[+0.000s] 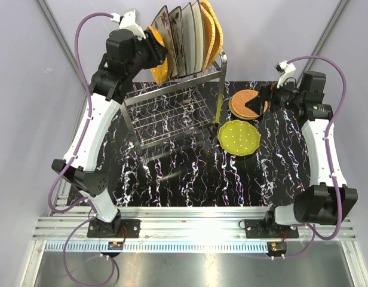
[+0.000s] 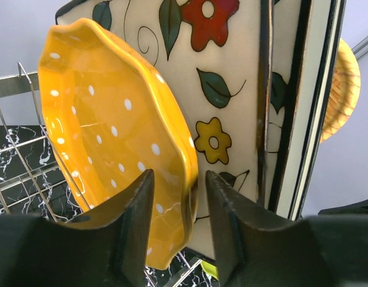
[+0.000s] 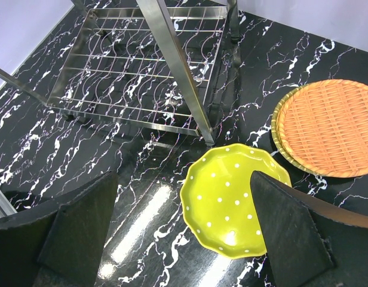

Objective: Unload the plates from the dish rack
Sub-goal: Grab a plate with the left arm

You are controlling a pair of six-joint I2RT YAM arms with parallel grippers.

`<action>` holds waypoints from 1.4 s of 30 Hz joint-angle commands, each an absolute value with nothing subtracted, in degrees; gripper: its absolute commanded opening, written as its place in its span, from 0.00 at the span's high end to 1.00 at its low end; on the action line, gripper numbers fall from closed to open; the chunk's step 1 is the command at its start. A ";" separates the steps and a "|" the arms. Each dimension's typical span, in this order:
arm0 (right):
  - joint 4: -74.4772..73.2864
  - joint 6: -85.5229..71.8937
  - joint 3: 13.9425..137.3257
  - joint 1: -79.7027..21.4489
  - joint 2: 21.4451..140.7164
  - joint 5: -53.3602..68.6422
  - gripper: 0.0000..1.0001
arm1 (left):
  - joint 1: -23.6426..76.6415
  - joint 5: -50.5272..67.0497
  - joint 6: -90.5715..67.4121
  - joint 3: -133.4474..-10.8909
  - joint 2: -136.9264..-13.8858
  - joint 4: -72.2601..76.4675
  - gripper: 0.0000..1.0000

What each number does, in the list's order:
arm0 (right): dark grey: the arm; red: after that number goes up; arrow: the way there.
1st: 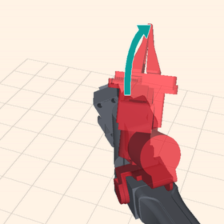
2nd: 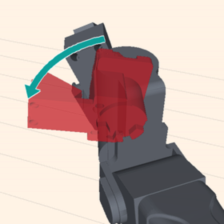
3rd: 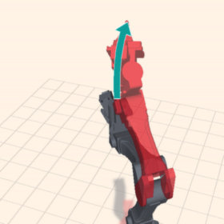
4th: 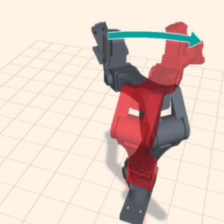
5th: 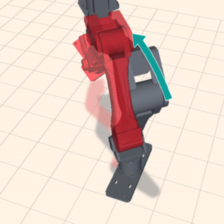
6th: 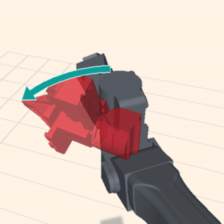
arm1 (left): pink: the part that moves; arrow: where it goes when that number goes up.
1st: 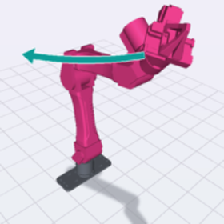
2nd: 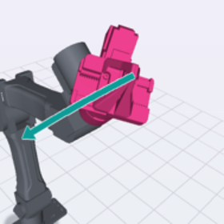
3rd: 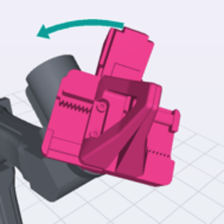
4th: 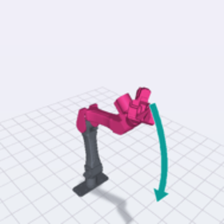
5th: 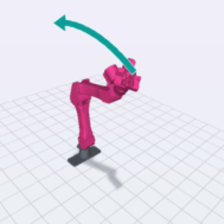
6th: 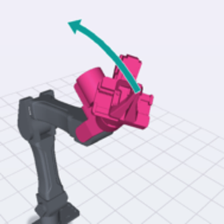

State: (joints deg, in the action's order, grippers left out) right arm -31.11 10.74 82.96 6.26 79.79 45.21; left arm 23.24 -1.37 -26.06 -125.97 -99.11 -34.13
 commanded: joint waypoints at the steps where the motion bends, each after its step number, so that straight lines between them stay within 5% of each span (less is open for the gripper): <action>1: -28.92 10.20 84.29 5.98 77.52 46.32 0.00 | 22.50 1.32 -26.80 -127.80 -99.05 -30.68 0.64; 9: -28.74 9.41 84.02 5.89 77.26 46.41 0.00 | 21.36 4.57 -27.51 -123.75 -96.42 -25.93 1.00; 42: -28.39 7.12 86.49 5.89 77.78 47.90 0.00 | 14.59 10.11 -42.98 -125.77 -90.97 -8.35 1.00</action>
State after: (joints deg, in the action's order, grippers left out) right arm -30.83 7.84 84.03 6.26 79.20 46.22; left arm 15.55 9.41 -41.15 -119.44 -95.20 -23.64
